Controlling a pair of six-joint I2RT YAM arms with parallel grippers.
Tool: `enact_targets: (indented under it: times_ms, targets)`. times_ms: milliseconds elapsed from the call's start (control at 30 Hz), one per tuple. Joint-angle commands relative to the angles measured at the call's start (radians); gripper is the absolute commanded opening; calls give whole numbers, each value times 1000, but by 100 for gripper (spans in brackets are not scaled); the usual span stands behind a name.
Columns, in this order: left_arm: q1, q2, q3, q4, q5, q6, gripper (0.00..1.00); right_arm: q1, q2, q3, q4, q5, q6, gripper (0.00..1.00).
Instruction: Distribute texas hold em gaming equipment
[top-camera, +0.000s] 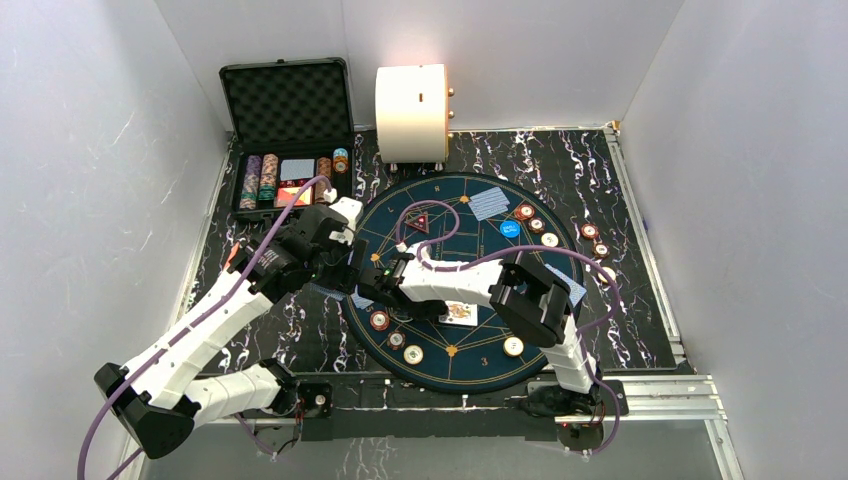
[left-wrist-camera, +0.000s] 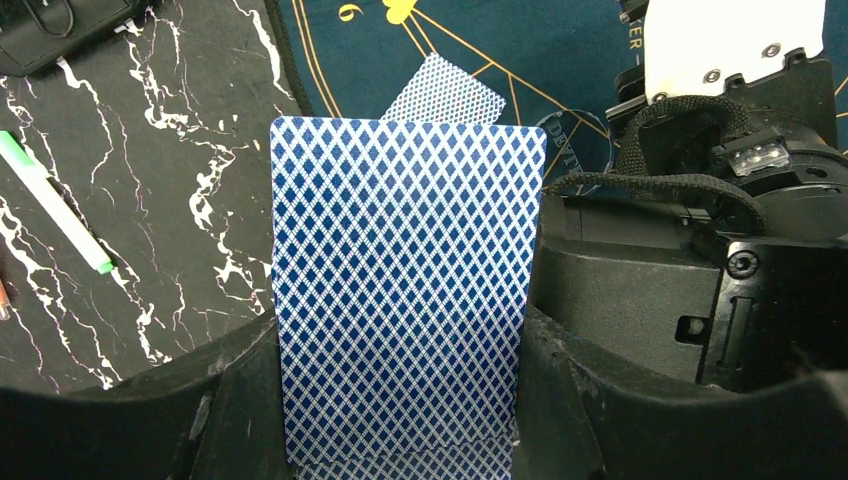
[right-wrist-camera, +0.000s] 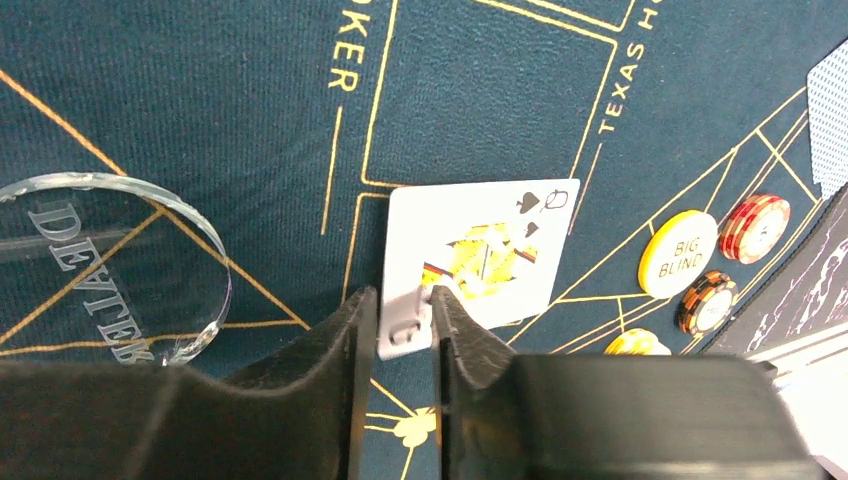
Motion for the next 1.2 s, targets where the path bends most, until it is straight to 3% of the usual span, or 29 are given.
enact_targets:
  times_ms: [0,167,267,333,400,467,600,767,967,1167]
  targets:
    - [-7,-23,38,2,46,-9,0,-7,-27,33,28,-11,-1,40]
    - [-6,-13,41,2,53,-10,0,-7,-100,22,58,-78,-31,56]
    - [-7,-1,48,-2,66,-2,0,-9,-231,-4,122,-135,-89,66]
    - [-6,7,51,-1,89,12,0,-29,-377,-78,262,-191,-177,75]
    - [-7,17,55,4,128,37,0,-109,-520,-192,424,-329,-300,77]
    - [-7,34,58,8,180,74,0,-209,-641,-306,570,-506,-404,85]
    - [-9,84,66,7,246,132,0,-465,-751,-437,707,-873,-503,96]
    - [-56,158,118,5,238,152,0,-651,-730,-438,761,-1188,-560,98]
    - [-124,242,189,15,235,166,0,-749,-636,-482,997,-1558,-427,94]
    - [-145,260,194,56,259,183,0,-739,-605,-505,1156,-1644,-342,87]
